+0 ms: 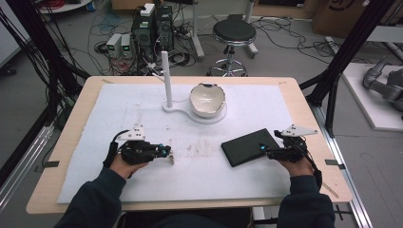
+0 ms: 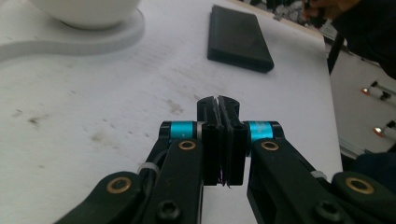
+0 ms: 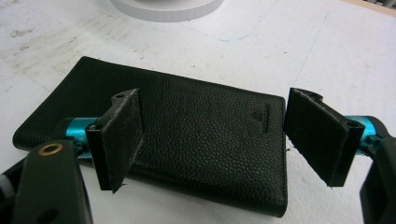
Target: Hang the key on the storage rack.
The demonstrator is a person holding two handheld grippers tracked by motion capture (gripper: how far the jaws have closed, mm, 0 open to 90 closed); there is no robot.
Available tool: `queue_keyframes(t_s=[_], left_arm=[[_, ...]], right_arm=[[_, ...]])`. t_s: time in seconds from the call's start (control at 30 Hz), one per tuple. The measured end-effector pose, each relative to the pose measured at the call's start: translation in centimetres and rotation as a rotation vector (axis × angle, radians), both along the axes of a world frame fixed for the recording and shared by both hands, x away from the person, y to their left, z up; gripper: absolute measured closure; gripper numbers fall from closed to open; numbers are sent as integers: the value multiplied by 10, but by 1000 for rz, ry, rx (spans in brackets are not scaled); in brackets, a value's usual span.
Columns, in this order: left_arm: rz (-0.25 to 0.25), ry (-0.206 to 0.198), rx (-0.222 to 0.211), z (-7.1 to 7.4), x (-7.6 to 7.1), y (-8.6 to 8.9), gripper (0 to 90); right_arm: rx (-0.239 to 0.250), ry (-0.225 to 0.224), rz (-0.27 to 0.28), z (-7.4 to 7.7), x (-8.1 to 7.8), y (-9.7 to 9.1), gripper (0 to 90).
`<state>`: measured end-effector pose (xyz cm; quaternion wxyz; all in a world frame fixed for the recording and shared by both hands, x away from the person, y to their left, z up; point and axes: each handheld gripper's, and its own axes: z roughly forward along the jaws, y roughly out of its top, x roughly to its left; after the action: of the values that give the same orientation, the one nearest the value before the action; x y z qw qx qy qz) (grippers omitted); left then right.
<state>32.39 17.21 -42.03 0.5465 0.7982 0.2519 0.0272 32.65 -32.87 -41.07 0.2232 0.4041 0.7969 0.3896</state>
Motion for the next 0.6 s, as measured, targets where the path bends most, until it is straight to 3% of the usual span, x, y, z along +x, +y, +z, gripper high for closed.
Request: queue_keyframes(t_s=[0.2,0.27,0.43,0.57,0.6], left_arm=[[78,-78,-58,23,11,20,878],[117,-102,-83,35,22,29,879],[165,-114,-111,54,40,34,879],[184,-139,-136,81,58,35,878],[185,-147,-143,96,68,34,878]], right_arm=[[8,-4,-2,1,0,1,206],[13,-8,-1,3,0,0,207],[22,-14,-3,3,2,-2,206],[27,-15,-1,3,3,-2,207],[27,-18,0,4,3,-3,207]])
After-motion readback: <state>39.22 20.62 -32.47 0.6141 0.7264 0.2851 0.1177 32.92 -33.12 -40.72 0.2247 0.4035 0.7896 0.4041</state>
